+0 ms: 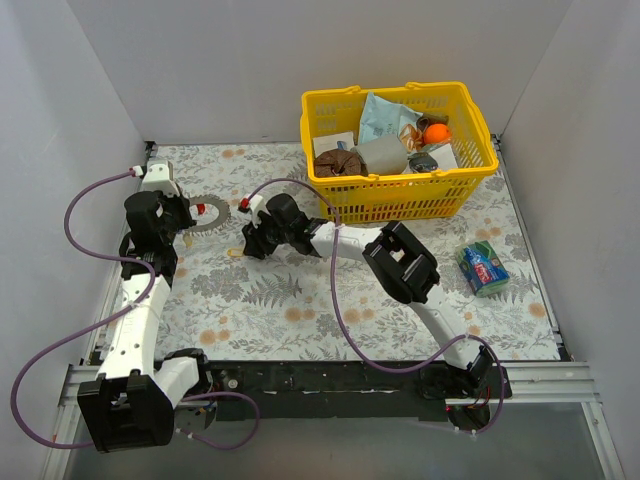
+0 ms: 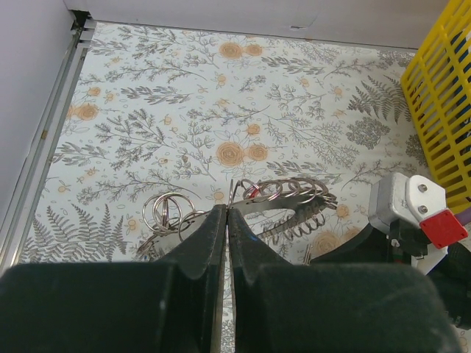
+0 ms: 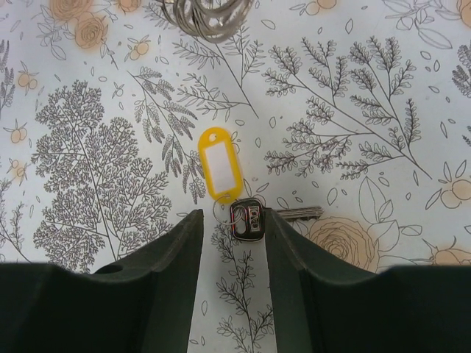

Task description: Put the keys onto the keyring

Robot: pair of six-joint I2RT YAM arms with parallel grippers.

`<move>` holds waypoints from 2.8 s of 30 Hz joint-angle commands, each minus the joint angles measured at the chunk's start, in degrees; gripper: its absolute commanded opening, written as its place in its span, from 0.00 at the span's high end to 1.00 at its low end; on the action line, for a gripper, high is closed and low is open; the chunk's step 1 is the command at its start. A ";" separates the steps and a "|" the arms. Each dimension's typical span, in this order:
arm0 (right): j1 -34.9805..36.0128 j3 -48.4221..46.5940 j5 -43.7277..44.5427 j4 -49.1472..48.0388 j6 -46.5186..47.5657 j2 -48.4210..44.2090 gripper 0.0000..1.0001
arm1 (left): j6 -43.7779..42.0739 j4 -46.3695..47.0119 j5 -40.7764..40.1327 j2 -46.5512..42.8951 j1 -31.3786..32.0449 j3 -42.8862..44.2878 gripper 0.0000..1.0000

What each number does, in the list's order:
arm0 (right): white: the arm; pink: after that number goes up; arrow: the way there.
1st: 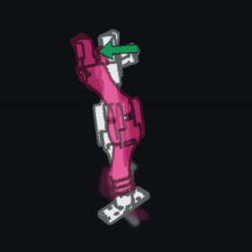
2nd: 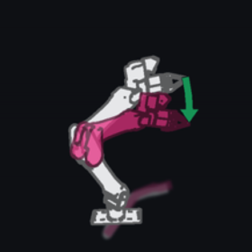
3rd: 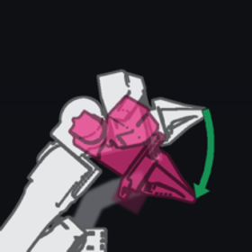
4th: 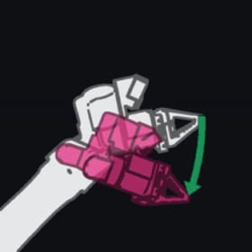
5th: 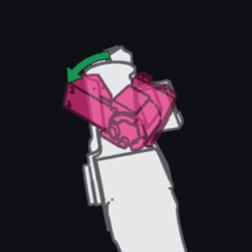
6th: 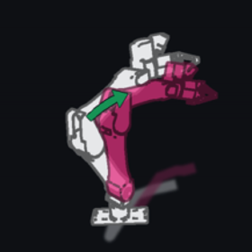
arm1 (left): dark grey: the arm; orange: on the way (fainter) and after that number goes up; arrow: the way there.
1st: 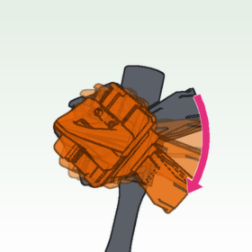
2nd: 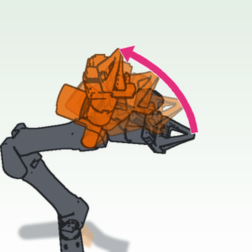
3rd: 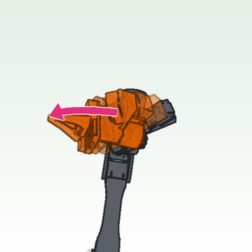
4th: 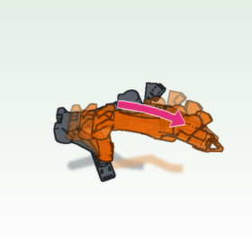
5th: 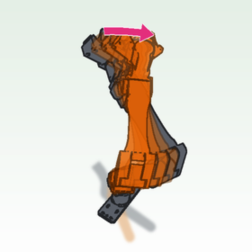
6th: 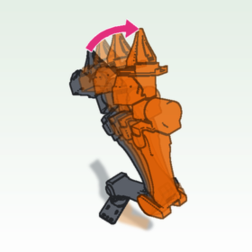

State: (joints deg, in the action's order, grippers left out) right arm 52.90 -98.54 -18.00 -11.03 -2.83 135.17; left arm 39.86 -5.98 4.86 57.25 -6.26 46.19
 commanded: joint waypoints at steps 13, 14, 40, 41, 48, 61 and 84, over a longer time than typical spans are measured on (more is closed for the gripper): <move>0.62 -7.20 -2.21 4.78 -2.97 7.74 0.69 | -0.39 2.64 0.32 -1.71 -0.33 0.65 1.00; 0.53 -6.41 -2.48 4.79 -3.06 7.13 0.72 | -0.31 2.73 0.32 -1.79 -0.33 0.65 1.00; -1.93 38.76 4.98 6.71 -6.05 -24.77 0.96 | 4.18 5.71 20.17 -0.74 2.04 -0.14 1.00; -2.02 39.04 5.43 7.50 -5.87 -25.48 0.96 | 4.26 5.71 20.71 -0.74 2.22 -0.05 1.00; -1.93 40.53 9.47 17.52 -3.58 -29.17 0.98 | 7.68 9.30 27.74 -0.30 3.71 -1.45 1.00; -2.89 48.71 17.74 19.02 -6.13 -44.02 0.98 | 11.56 13.97 25.91 3.38 15.04 -4.71 1.00; -3.77 54.42 13.09 16.39 0.18 -57.22 0.27 | 12.26 12.93 20.81 2.34 25.60 -9.10 1.00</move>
State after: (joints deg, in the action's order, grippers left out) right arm 49.28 -45.17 -0.93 7.57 -5.48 80.16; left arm 53.49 8.84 27.27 64.16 19.00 36.03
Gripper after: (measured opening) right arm 0.666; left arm 0.019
